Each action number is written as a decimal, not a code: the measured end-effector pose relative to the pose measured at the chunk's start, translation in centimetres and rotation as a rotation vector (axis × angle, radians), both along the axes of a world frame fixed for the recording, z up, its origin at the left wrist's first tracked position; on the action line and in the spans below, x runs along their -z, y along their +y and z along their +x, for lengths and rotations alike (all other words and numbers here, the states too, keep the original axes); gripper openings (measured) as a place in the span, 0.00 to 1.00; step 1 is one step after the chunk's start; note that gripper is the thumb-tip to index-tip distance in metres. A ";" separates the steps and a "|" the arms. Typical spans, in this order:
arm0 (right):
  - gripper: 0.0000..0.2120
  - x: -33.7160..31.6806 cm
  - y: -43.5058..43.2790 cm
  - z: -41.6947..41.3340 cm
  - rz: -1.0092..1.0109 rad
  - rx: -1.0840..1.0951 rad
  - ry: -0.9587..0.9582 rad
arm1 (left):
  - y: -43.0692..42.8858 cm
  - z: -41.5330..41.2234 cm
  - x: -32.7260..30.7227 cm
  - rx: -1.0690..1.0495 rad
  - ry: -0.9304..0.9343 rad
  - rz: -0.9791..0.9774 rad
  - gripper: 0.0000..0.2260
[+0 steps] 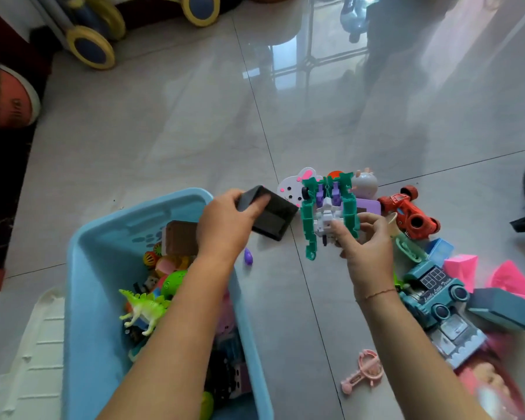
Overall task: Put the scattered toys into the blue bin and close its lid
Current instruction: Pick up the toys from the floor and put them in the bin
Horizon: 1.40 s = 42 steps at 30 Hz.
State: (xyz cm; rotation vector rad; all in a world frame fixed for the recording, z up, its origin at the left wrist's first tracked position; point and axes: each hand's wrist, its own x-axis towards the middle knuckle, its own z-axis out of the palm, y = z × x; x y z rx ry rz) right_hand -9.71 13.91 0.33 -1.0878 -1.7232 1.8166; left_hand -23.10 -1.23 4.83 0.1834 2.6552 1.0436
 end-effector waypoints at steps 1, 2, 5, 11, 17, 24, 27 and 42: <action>0.17 -1.3 -1.5 0.3 -0.010 -0.033 0.028 | -2.3 0.2 -1.2 -0.104 0.018 0.083 0.16; 0.17 -2.6 -3.3 0.5 -0.026 -0.081 0.055 | -4.5 0.5 -2.1 -0.209 0.050 0.136 0.15; 0.16 -5.1 -9.0 1.1 -0.024 -0.287 0.088 | -12.3 1.4 -2.1 -0.578 0.102 0.133 0.17; 0.18 -5.6 -16.5 0.6 0.117 -0.571 -0.012 | -16.9 3.3 -0.6 -0.823 -0.048 0.113 0.26; 0.16 -4.7 -16.1 0.8 0.311 -0.568 -0.077 | -15.1 3.0 -1.3 -0.697 0.092 0.075 0.28; 0.23 -3.2 -13.2 0.7 0.402 -0.526 -0.100 | -9.8 1.5 -1.7 -0.490 0.137 0.153 0.22; 0.17 -0.7 -8.9 0.2 0.375 -0.365 -0.103 | -6.3 1.6 -1.6 -0.357 0.146 0.153 0.21; 0.38 11.8 11.4 -3.6 0.635 -0.419 -0.589 | 7.3 -1.8 14.0 0.074 -0.140 -0.416 0.25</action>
